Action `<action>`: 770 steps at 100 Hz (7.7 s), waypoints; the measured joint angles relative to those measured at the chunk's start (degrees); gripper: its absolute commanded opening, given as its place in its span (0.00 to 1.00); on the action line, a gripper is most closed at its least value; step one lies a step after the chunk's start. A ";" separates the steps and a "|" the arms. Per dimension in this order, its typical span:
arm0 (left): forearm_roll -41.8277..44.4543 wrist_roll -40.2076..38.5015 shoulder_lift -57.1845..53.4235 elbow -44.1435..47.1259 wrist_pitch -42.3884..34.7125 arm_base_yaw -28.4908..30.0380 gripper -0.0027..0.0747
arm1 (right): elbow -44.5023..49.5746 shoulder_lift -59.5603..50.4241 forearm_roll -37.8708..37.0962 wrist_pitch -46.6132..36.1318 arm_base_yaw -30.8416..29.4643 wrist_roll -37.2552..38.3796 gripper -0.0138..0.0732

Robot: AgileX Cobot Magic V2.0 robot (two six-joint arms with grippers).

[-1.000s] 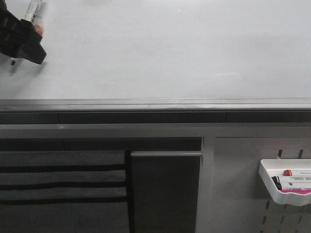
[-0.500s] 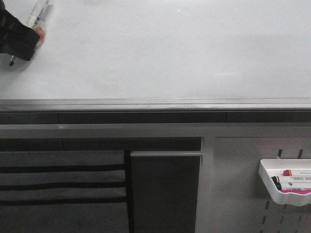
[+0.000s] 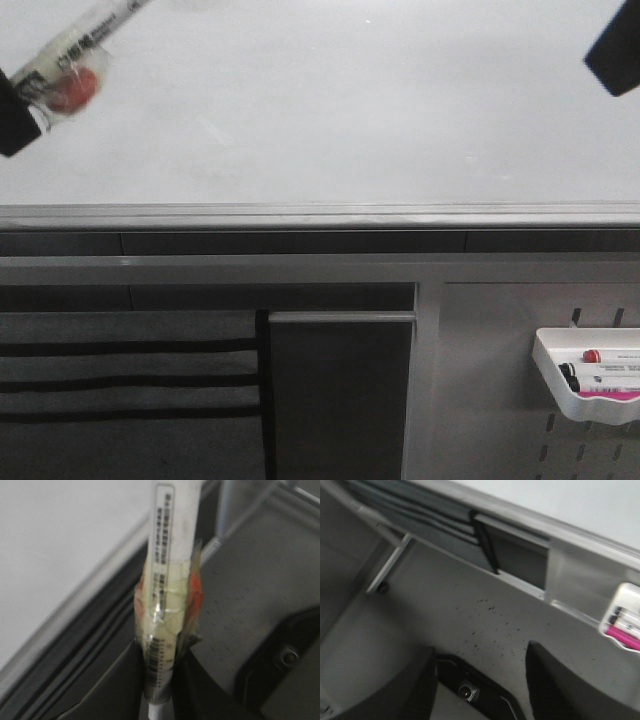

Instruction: Write number 3 on whiteboard

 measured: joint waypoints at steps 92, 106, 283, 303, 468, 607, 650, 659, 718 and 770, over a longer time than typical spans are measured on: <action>-15.23 18.46 -0.09 -4.00 8.09 -11.06 0.01 | -19.12 21.42 14.41 6.16 18.20 -38.43 0.56; -15.23 18.52 -0.09 -4.02 8.18 -11.06 0.01 | -19.49 21.42 16.14 6.07 18.20 -42.44 0.53; -14.51 7.87 -19.03 1.26 0.34 3.21 0.58 | -12.89 7.83 -3.21 0.95 15.22 -11.69 0.18; -15.17 -0.49 -28.14 10.71 -6.30 13.01 0.58 | -2.42 -1.34 -4.81 -7.38 5.01 -0.68 0.18; -18.13 -2.46 -31.00 17.34 -15.02 16.82 0.58 | -41.74 36.91 6.96 5.91 -1.10 -11.67 0.18; -17.01 -1.17 -31.00 17.34 -16.33 16.82 0.58 | -31.37 39.30 -2.24 -4.27 8.11 -4.16 0.18; -30.79 24.23 -24.64 11.63 0.18 12.93 0.58 | -12.88 14.63 12.25 3.26 11.82 -22.65 0.18; -32.47 27.83 -20.98 10.20 2.67 9.16 0.58 | -12.03 11.84 12.25 7.94 11.91 -25.57 0.18; -33.22 32.20 2.55 -2.48 0.96 -10.99 0.58 | -11.80 8.84 10.97 10.16 12.18 -34.65 0.18; -33.22 33.03 8.37 -6.93 0.62 -12.08 0.45 | -11.80 8.84 10.50 5.61 12.18 -39.09 0.18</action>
